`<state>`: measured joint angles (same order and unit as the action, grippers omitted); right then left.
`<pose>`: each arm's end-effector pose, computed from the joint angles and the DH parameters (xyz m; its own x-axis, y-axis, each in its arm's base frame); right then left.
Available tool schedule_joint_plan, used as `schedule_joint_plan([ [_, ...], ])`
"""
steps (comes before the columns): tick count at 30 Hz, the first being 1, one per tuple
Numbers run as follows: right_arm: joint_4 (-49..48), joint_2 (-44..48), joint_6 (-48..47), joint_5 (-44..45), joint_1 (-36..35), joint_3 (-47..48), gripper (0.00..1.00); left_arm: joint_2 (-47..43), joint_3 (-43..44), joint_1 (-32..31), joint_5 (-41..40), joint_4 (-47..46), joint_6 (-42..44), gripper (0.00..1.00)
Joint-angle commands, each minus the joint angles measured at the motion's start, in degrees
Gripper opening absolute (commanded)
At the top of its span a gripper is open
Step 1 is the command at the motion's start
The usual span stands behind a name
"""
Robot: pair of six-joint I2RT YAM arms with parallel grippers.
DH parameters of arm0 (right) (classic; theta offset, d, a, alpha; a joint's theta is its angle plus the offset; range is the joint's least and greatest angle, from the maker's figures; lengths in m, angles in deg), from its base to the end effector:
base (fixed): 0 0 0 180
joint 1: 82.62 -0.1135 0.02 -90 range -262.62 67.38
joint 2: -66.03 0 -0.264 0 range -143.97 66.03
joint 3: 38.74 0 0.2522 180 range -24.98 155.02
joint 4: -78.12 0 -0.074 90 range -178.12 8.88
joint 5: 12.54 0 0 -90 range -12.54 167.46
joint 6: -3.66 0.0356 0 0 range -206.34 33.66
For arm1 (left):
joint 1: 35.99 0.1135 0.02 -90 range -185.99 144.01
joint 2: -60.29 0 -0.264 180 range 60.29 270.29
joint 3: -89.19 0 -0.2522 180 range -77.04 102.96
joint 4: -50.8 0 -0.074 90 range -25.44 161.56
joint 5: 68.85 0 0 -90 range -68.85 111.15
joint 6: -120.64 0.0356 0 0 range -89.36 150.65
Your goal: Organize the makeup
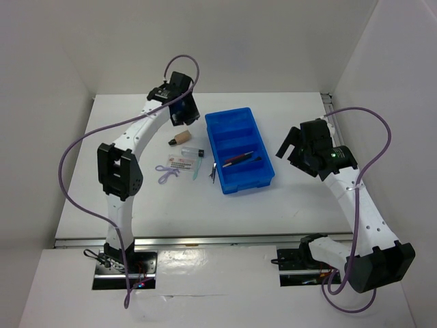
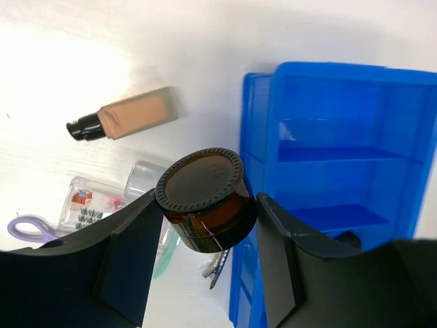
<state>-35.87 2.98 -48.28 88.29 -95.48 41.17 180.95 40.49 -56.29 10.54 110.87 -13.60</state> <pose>0.2091 0.0409 0.3396 -0.6415 0.4746 -0.6026 0.3768 0.8793 0.2913 0.4462 -0.1581 0.3044 -0.6700 -0.4833 -0.5635 -0.3332 0.8741 -0.3535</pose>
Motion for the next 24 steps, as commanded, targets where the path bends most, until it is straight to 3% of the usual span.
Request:
schedule_joint_plan([
  [1, -1.54, 0.64, -0.27, -0.46, 0.29, 0.47, 1.0, -2.18, 2.6, -0.44, 0.49, -0.25, 3.2, 0.42],
  [6, -1.54, 1.78, 0.26, -0.46, 0.29, 0.47, 1.0, -0.52, 7.09, -1.5, 3.14, -0.86, 4.26, 0.42],
  [13, 0.13, 2.31, 0.26, 0.07, 0.29, 1.09, 1.0, 1.33, 9.11, -4.84, 7.26, -8.5, 5.93, 0.42],
  [24, 3.2, 2.31, 0.78, 1.12, 0.29, 2.32, 1.0, 13.19, 15.53, -6.69, 14.12, -18.61, 5.93, 0.4],
])
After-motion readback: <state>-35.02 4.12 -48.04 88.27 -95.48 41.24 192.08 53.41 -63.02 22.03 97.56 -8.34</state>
